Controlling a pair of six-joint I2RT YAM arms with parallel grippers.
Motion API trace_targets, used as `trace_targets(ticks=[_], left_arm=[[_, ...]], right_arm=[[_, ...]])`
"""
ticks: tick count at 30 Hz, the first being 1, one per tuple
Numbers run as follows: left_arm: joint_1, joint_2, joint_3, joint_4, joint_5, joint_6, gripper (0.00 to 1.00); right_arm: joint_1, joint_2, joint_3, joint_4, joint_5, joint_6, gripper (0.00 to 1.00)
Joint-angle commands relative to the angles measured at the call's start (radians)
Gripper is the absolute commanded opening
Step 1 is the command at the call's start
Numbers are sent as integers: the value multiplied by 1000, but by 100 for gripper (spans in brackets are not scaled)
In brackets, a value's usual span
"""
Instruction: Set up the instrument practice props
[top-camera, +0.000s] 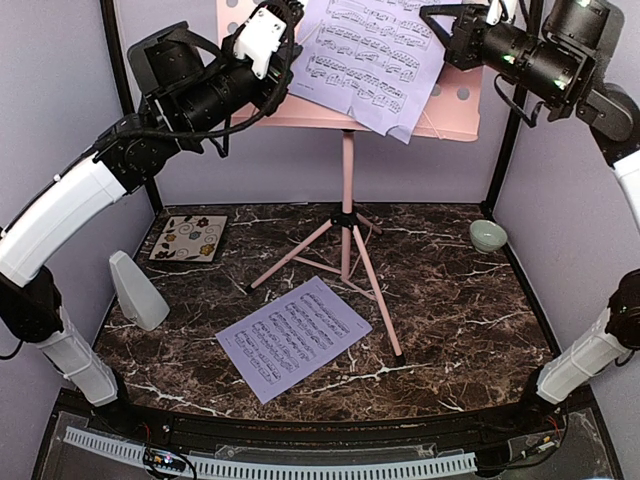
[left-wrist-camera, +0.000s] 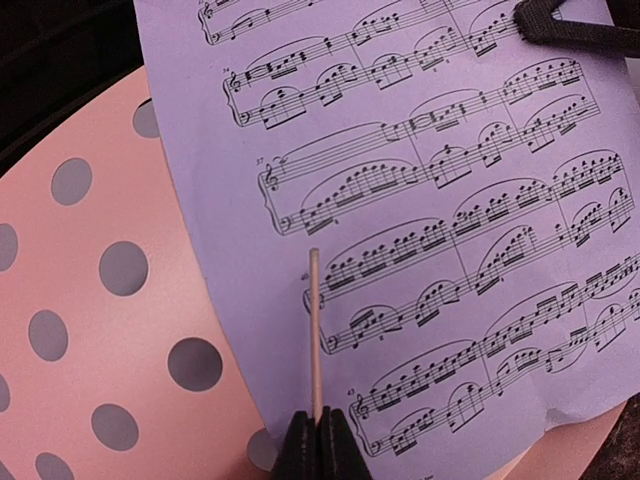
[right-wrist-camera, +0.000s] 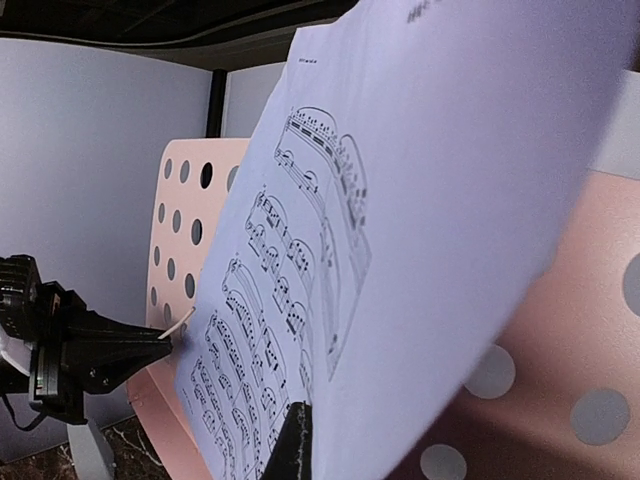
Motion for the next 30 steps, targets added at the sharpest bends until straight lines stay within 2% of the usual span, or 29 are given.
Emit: trace_targets(ticks=[1, 9, 18, 30], left_arm=[[4, -73, -23, 64, 28, -29, 0], [4, -90, -53, 80, 32, -35, 0], [4, -96, -77, 101, 49, -35, 0], [7, -94, -100, 130, 55, -40, 0]], right_arm=[[0, 58, 60, 83, -52, -90, 0], [0, 119, 100, 101, -108, -302, 0], [3, 212, 177, 158, -159, -404, 0], [16, 265, 191, 216, -217, -558, 2]])
